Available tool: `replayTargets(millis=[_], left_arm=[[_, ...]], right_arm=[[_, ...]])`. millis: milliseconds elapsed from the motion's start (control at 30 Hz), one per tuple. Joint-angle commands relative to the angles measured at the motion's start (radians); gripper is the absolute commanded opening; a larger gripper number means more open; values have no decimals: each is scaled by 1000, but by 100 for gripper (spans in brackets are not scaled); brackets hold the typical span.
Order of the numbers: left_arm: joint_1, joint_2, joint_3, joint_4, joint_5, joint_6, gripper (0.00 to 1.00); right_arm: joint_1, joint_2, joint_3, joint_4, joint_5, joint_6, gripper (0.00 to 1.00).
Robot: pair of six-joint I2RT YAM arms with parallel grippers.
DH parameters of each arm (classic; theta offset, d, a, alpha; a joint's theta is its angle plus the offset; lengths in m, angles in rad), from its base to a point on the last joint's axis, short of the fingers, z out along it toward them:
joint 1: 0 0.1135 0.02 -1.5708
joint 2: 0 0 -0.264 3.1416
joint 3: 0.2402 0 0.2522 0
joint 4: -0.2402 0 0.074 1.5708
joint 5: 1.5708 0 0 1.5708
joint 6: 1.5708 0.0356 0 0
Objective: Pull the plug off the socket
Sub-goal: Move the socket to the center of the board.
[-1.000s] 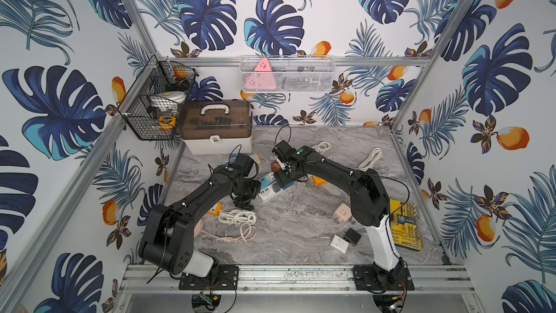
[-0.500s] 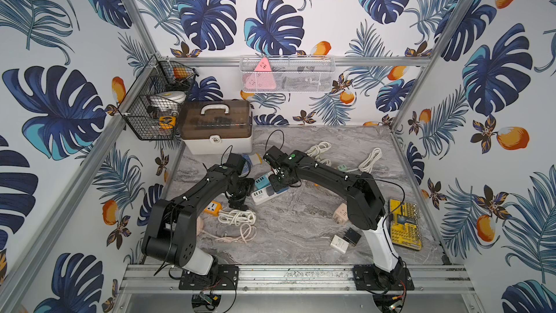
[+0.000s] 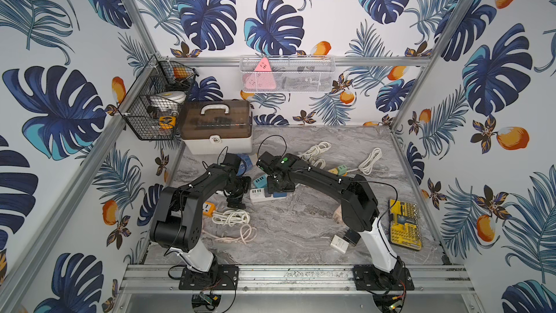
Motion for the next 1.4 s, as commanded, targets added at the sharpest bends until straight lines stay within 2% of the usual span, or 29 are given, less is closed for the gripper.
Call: replayTargets(millis=[0,133,267,700,833,967,1133,1267,1367], left_arm=[[-1,0,13,4,2,-18,92],[-1,5,7,23,0,-21,91],[-10,35,20,15,13,-12,91],[-37,98,25,25,28,-12,88],[-36,99,45,1,14,3,88],[-36,90,51,12,1,5,90],[-58,106,33,31,15,-3,79],[-61,106,11,45,21,-10,77],[-61,113,18,43,21,-1,75]], right_arm=[[4,-14,-18,-83,10,147,33],[3,-71,-102,-31,-31,229,32],[3,-69,-85,-53,-46,280,32],[44,-37,-60,-38,-125,337,30],[57,-14,-17,-93,-144,347,29],[65,-43,-78,-65,-160,376,29],[66,-49,-88,-21,-174,414,30],[65,-22,-24,-31,-212,415,32],[66,-16,-33,-12,-253,418,33]])
